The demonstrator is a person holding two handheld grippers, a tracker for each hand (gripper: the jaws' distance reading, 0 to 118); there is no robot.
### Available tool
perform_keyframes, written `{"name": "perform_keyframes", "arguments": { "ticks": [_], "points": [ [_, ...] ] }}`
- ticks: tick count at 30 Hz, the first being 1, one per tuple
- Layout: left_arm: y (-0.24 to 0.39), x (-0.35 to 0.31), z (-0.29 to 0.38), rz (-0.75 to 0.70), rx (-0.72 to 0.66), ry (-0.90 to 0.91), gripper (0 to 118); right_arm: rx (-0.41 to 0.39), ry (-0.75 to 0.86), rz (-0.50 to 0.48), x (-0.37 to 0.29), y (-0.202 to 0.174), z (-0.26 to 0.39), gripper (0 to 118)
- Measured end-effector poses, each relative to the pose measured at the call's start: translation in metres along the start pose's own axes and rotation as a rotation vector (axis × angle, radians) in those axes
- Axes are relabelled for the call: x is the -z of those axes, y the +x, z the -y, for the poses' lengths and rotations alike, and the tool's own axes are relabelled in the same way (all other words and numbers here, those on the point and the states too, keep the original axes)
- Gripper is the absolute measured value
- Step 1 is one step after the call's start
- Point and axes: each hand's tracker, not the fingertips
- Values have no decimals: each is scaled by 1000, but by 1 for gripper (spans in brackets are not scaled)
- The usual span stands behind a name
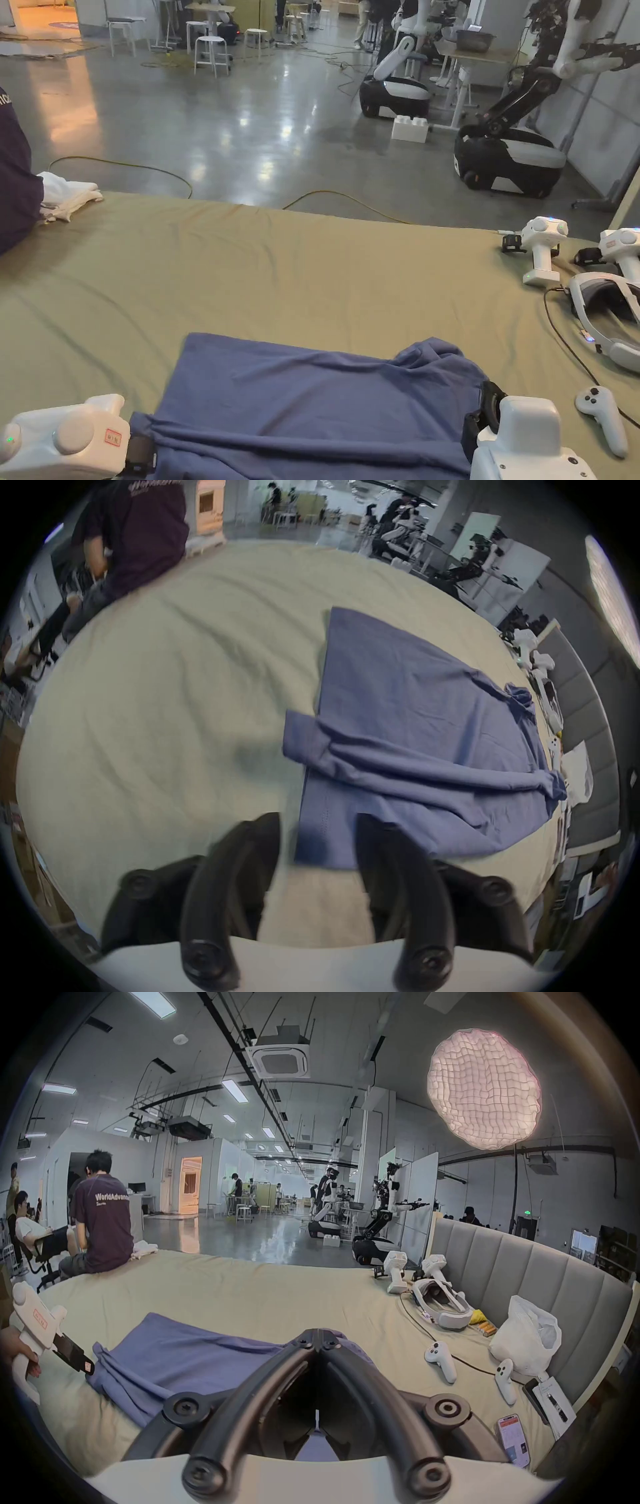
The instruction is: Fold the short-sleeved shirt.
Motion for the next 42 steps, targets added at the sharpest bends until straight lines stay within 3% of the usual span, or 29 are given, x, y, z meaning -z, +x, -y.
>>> {"name": "perform_keyframes", "arguments": {
  "ticks": [1,4,8,11,13,17,21,22,24,26,27,33,37,41,42],
  "points": [
    [1,1,3,-13,-4,-10,63,-3,-6,0,1,0,2,0],
    [6,19,7,-47,9,-82,64,4,-30,0,4,2,7,0],
    [23,16,15,-130,65,-38,61,13,-56,4,6,5,13,0],
    [41,15,23,-179,237,-16,27,36,-74,13,8,12,16,0],
    [41,16,26,-160,231,-20,12,60,-83,15,8,18,18,0],
    [24,5,24,-85,129,-2,9,74,-79,24,9,38,20,0],
    [17,-13,32,-69,138,27,9,39,-154,58,22,67,22,2],
    [16,-16,33,-62,146,32,9,22,-196,66,28,74,24,11],
    [12,-21,36,-47,149,45,9,1,-298,65,44,92,34,44],
    [11,-24,37,-40,147,57,9,7,-424,35,61,108,47,51],
    [10,-25,37,-42,148,63,9,16,-487,13,69,115,55,68],
    [11,-27,37,-36,153,80,9,100,-768,-42,107,133,107,67],
    [13,-26,39,-41,160,82,9,80,-842,-48,125,128,134,66],
    [12,-24,40,-40,155,80,9,115,-853,-28,128,116,139,58],
    [12,-23,40,-39,150,79,9,90,-842,-24,127,114,139,48]
  ]
}}
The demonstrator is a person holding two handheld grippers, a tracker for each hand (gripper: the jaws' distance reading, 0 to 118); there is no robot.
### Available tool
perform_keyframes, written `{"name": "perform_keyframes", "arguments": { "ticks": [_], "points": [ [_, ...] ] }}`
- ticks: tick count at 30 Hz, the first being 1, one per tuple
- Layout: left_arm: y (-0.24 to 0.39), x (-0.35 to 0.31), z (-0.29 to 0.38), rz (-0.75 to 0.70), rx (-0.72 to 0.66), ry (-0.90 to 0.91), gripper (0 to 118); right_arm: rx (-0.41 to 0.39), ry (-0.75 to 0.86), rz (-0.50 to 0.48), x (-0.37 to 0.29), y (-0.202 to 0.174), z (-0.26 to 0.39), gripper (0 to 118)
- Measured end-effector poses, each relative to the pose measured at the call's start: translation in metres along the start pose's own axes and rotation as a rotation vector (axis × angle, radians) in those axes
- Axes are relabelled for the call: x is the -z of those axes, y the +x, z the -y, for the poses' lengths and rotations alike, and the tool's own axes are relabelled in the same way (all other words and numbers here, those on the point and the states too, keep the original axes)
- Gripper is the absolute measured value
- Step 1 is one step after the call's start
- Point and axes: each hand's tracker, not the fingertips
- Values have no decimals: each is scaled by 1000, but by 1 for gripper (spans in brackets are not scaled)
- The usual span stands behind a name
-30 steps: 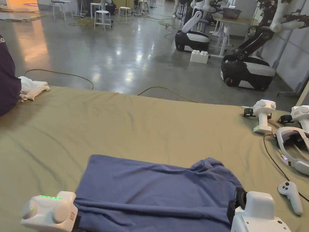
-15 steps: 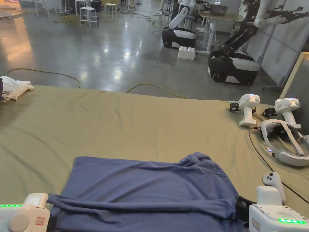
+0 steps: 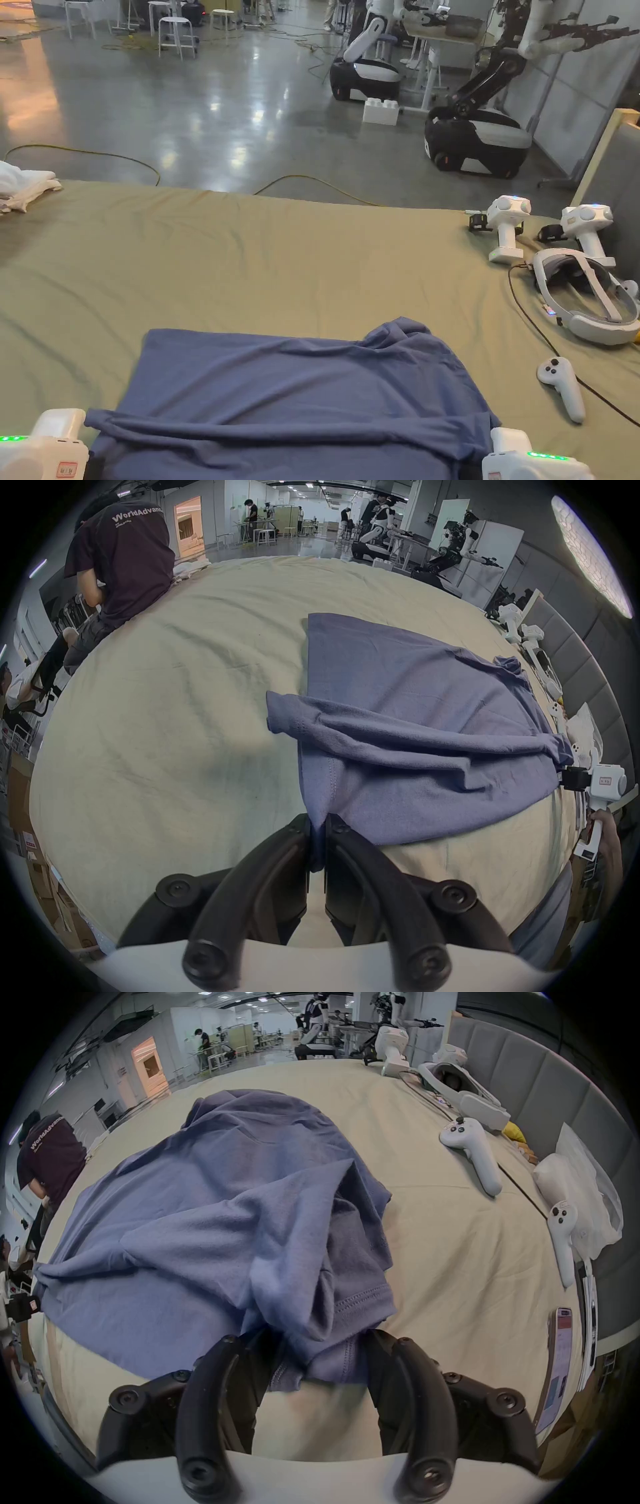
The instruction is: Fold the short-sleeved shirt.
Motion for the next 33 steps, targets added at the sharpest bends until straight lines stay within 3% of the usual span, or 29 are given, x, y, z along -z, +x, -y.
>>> {"name": "perform_keyframes", "arguments": {
  "ticks": [1,2,5,18,23,26,33],
  "points": [
    [0,0,0,0,-2,2,9,-31,9,0,0,-2,0,25],
    [1,0,1,-2,-2,3,9,-66,21,-27,0,-5,0,10],
    [1,-2,0,-4,1,12,9,-115,16,11,-6,-11,1,10],
    [-15,-73,1,25,22,106,9,-141,172,-30,-115,7,3,9],
    [-31,-80,41,41,5,62,9,-174,124,-30,-130,8,37,9],
    [-38,-74,72,30,-1,-9,9,-221,65,21,-127,2,70,9],
    [-43,-36,113,7,-10,-132,9,-215,-66,51,-85,-3,129,9]
  ]
}}
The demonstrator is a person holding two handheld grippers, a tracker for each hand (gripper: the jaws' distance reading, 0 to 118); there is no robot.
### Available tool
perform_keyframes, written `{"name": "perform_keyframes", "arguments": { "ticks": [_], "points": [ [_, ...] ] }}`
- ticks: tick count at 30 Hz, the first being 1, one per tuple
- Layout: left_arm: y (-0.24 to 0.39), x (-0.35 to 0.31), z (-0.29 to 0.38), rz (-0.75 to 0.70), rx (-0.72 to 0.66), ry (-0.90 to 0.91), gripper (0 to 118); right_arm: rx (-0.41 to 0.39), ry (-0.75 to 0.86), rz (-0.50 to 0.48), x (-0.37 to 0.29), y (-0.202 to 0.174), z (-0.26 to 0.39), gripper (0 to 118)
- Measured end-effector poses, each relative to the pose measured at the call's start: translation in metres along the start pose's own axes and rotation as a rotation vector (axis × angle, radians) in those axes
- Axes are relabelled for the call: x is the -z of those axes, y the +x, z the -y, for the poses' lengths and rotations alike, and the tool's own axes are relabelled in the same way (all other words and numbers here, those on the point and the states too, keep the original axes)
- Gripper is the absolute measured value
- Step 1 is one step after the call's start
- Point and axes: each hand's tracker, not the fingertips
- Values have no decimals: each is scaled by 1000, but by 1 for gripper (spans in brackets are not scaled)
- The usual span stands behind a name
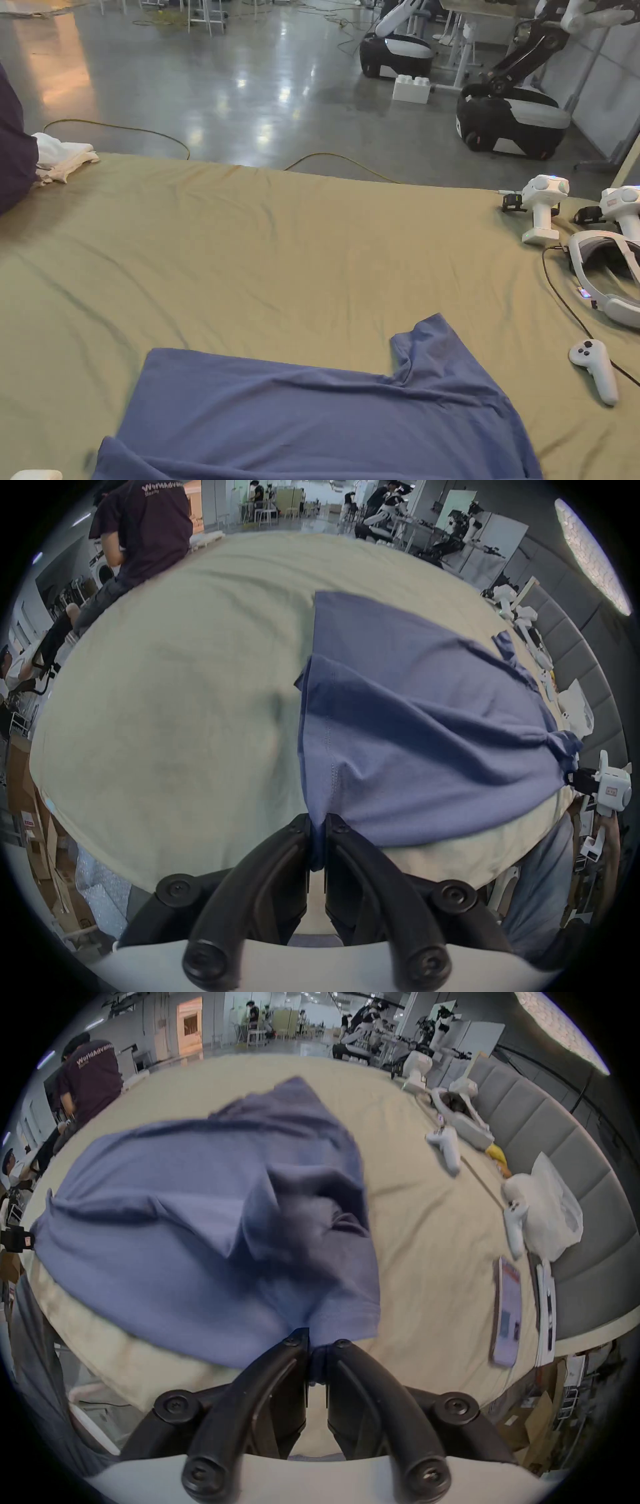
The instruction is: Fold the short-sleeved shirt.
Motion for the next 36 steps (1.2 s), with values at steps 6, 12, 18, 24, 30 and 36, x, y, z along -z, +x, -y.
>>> {"name": "perform_keyframes", "arguments": {
  "ticks": [6,12,18,24,30,36],
  "points": [
    [8,4,-5,-20,0,4,11,9,36,0,2,-2,-2,21],
    [15,-17,-10,-14,-2,138,35,110,180,90,-41,4,-20,63],
    [46,-57,-43,35,28,422,40,207,497,89,-97,-4,-65,63],
    [91,-101,-82,24,63,722,40,200,801,79,-137,-39,-112,63],
    [132,-148,-104,-59,98,1015,40,167,1047,88,-169,-82,-148,62],
    [146,-166,-121,-61,100,1078,14,195,1121,54,-176,-103,-167,19]
  ]
}}
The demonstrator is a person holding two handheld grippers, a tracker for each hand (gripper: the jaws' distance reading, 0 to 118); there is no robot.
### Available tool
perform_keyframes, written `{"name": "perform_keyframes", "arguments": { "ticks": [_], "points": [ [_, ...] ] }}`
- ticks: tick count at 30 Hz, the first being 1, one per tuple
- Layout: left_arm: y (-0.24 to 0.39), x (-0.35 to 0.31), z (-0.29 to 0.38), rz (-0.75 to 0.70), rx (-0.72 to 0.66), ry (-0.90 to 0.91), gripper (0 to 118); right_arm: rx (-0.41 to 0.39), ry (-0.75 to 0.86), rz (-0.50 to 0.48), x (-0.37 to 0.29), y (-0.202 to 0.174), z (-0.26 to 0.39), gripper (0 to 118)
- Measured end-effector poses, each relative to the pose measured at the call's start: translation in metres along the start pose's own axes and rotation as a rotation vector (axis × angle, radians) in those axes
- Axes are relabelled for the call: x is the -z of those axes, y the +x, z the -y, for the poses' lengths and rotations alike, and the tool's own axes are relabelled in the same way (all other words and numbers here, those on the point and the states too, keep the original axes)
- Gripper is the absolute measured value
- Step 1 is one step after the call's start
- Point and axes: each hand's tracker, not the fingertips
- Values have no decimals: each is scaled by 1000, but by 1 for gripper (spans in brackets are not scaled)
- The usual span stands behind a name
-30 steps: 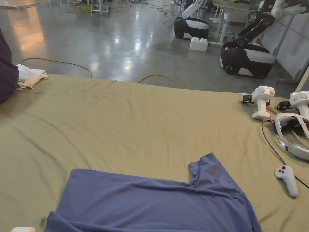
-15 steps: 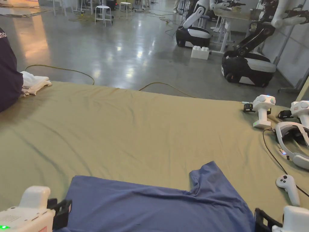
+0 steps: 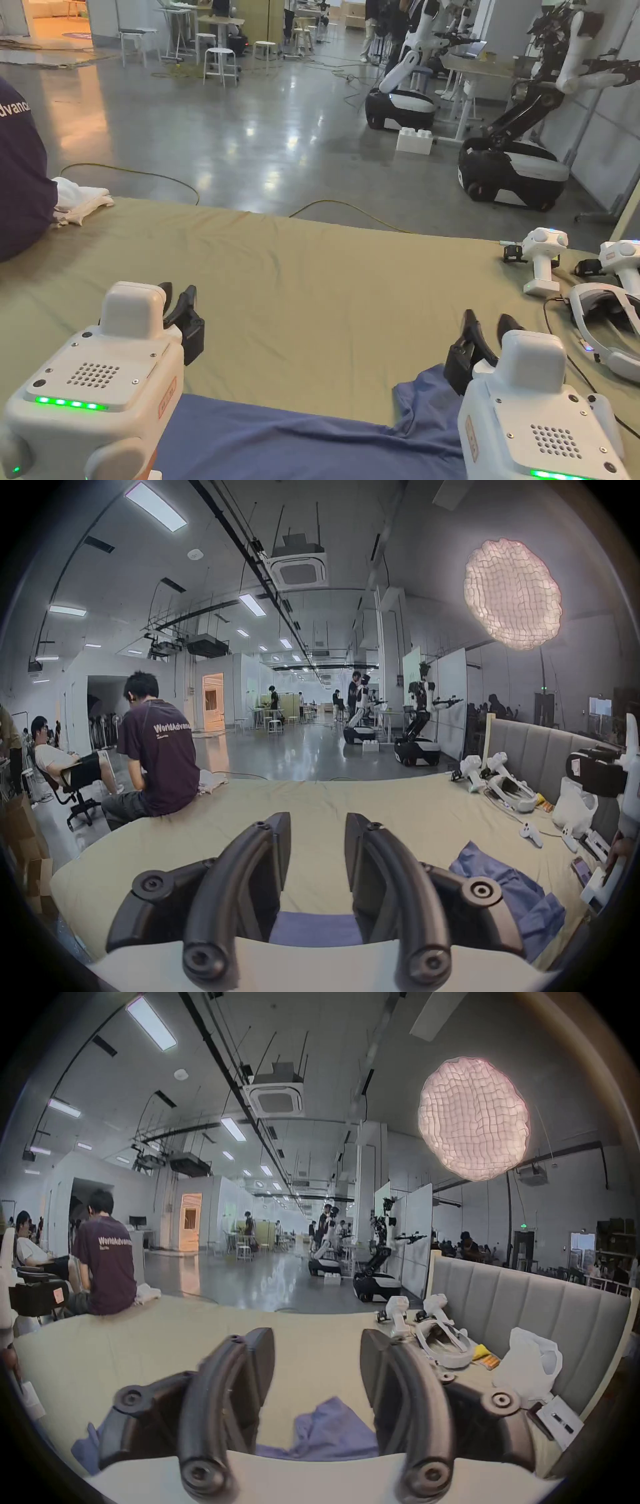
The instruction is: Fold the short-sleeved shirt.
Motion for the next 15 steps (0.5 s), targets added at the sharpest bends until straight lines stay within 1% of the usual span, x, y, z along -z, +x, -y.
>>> {"name": "perform_keyframes", "arguments": {
  "ticks": [1,2,3,4,5,6,10,12,15],
  "points": [
    [0,1,-1,-3,-7,6,5,-8,17,21,1,-3,1,12],
    [0,2,-1,-13,-9,10,4,-19,24,49,2,-5,1,10],
    [-1,2,-1,-27,-9,13,2,-12,24,39,2,-6,0,5],
    [-3,1,-2,-18,-14,14,1,3,27,17,2,-4,0,3],
    [-5,0,-2,-9,-21,19,1,10,27,15,3,-3,0,3],
    [-6,-2,-2,-4,-28,25,0,9,28,27,3,-3,0,0],
    [-13,-1,1,-7,-14,33,0,10,34,22,6,1,0,0],
    [-23,14,10,0,-17,-29,0,4,23,27,11,3,0,0],
    [-44,53,31,15,-47,-244,0,-2,-17,12,20,5,3,0]
  ]
}}
